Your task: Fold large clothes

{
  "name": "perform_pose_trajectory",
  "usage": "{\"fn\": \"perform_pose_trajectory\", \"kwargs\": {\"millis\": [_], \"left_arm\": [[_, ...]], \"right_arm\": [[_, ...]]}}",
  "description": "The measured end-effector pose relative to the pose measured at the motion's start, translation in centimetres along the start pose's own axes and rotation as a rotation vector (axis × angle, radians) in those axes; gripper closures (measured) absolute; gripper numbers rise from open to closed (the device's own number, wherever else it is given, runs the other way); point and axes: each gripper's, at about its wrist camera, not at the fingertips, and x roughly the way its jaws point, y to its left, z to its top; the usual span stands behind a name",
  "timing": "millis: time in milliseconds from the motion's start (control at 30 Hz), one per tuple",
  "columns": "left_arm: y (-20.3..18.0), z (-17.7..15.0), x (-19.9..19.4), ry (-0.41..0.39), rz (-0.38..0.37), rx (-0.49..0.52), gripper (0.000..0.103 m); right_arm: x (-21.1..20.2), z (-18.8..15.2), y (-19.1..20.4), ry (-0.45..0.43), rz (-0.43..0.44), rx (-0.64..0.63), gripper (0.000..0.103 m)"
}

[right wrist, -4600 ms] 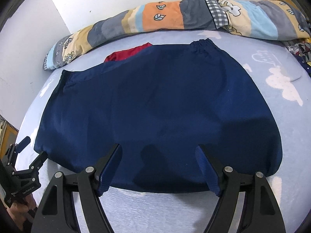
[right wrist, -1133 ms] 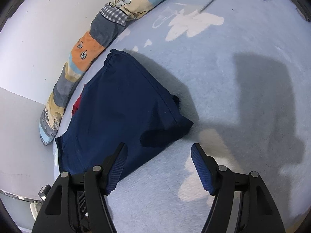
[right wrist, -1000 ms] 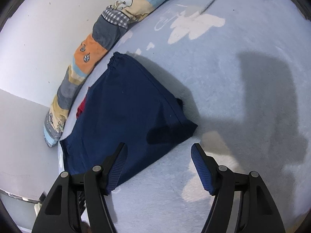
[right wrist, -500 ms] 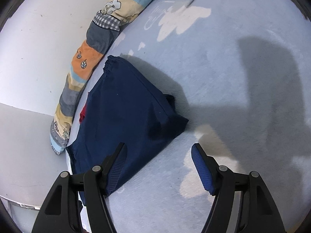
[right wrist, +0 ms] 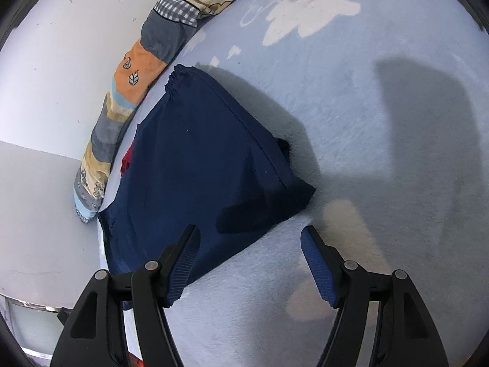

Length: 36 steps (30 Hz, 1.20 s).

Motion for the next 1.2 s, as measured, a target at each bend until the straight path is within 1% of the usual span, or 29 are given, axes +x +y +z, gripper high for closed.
{"fn": "perform_pose_trajectory", "kwargs": {"millis": [33, 100, 167, 233, 267, 333, 400, 433, 500, 533, 600, 633, 667, 700, 733, 800, 833, 867, 900, 933, 967, 1033, 1100, 1200], "left_arm": [[0.1, -0.3, -0.3, -0.006, 0.002, 0.005, 0.008], [0.2, -1.2, -0.9, -0.026, 0.032, 0.044, 0.008], [0.3, -1.8, -1.1, -0.059, 0.079, 0.102, 0.008], [0.2, -1.4, -0.8, -0.075, 0.094, 0.138, 0.008], [0.1, -0.9, -0.6, -0.081, 0.089, 0.141, 0.008], [-0.3, 0.0, -0.4, -0.091, 0.048, 0.132, 0.008], [-0.7, 0.2, -0.6, -0.121, 0.009, 0.120, 0.008], [-0.9, 0.2, -0.7, -0.126, 0.003, 0.122, 0.008], [-1.3, 0.1, -0.8, -0.111, 0.002, 0.141, 0.008], [-1.5, 0.1, -1.0, -0.115, 0.002, 0.151, 0.008], [-1.5, 0.1, -1.7, -0.136, 0.016, 0.162, 0.008], [-1.6, 0.1, -1.8, -0.145, 0.016, 0.166, 0.008], [-1.6, 0.2, -1.7, -0.157, 0.013, 0.174, 0.007], [-1.6, 0.2, -1.3, -0.153, 0.014, 0.179, 0.008], [-1.5, 0.2, -1.0, -0.152, 0.016, 0.187, 0.008], [-1.1, 0.1, -0.3, -0.182, 0.010, 0.192, 0.008], [-0.9, 0.2, 0.2, -0.170, 0.010, 0.193, 0.008], [-0.6, 0.4, 0.5, -0.159, -0.010, 0.195, 0.008], [-0.3, 0.4, 0.7, -0.171, -0.030, 0.190, 0.008], [0.1, 0.6, 1.1, -0.171, -0.028, 0.184, 0.008], [0.4, 0.9, 1.8, -0.143, -0.021, 0.168, 0.008], [1.2, 1.2, 2.9, -0.110, -0.068, 0.123, 0.008], [1.5, 1.2, 4.2, -0.077, -0.063, 0.107, 0.008], [1.1, 1.6, 5.0, -0.065, -0.095, 0.104, 0.008]], "right_arm": [[0.0, -0.2, 0.1, -0.001, -0.004, -0.005, 0.032], [-0.1, -0.6, 0.3, 0.005, 0.007, 0.001, 0.032], [-0.1, -0.9, 0.7, 0.002, 0.027, 0.014, 0.032], [-0.3, -0.7, 1.5, -0.019, 0.005, -0.003, 0.032], [-0.5, -0.6, 1.9, -0.029, -0.006, -0.019, 0.032], [-1.1, -0.8, 2.0, -0.050, -0.009, -0.023, 0.032], [-1.6, -0.9, 1.5, -0.071, -0.021, -0.018, 0.032], [-1.8, -0.8, 1.3, -0.083, -0.040, -0.022, 0.032], [-1.8, -0.5, 1.0, -0.103, -0.090, -0.037, 0.032], [-1.7, -0.2, 0.7, -0.117, -0.115, -0.031, 0.032], [-1.5, 0.1, 0.4, -0.153, -0.131, -0.044, 0.033], [-1.2, 0.1, 0.0, -0.171, -0.176, -0.046, 0.031], [-1.0, 0.1, -0.3, -0.180, -0.177, -0.039, 0.031], [-0.7, -0.1, -0.6, -0.194, -0.159, -0.033, 0.031], [-0.4, -0.4, -0.8, -0.212, -0.159, -0.038, 0.031], [-0.1, -0.9, -0.6, -0.239, -0.179, -0.066, 0.031], [-0.2, -1.2, -0.5, -0.246, -0.182, -0.074, 0.031], [-0.3, -1.2, -0.3, -0.250, -0.175, -0.082, 0.030], [-0.1, -1.2, -0.1, -0.251, -0.176, -0.094, 0.029], [0.2, -1.2, -0.2, -0.243, -0.190, -0.095, 0.029], [0.5, -1.2, -0.1, -0.246, -0.189, -0.090, 0.029], [0.5, -1.5, -0.2, -0.259, -0.191, -0.086, 0.029], [0.6, -1.8, 0.0, -0.268, -0.196, -0.084, 0.028], [0.7, -2.0, 0.1, -0.267, -0.212, -0.098, 0.027]]}}
